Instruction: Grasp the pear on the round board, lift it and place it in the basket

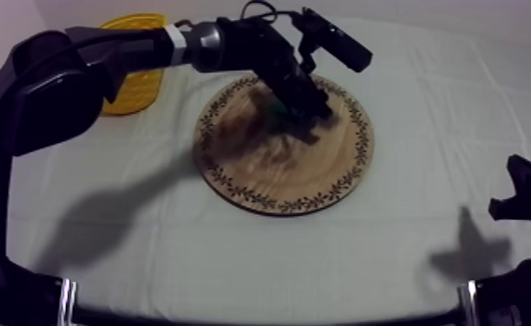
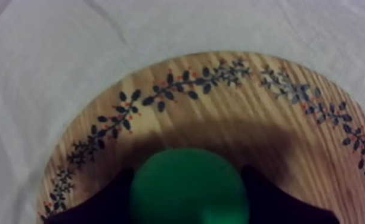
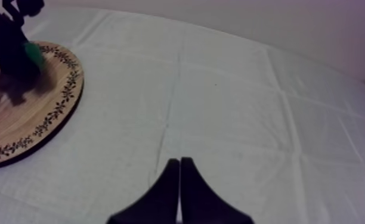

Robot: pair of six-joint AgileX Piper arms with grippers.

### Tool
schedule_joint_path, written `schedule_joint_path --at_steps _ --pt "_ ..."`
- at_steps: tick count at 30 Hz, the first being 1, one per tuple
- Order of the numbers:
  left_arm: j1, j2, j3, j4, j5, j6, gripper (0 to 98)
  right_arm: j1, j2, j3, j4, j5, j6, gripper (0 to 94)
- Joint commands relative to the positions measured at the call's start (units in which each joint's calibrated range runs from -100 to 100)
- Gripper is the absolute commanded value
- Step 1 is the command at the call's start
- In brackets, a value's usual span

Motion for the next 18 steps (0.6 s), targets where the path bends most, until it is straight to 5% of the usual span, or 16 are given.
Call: schedule_joint_path --at_steps 1,18 --pt "-0.2 -1.46 0.25 0.15 -0.18 -0.05 40.6 0.0 0.01 0.05 0.0 0.0 0.0 0.5" --pt "-5.92 -26.83 20.41 1.52 0.32 -1.48 40.6 0.0 0.01 0.05 0.0 0.0 0.0 0.5"
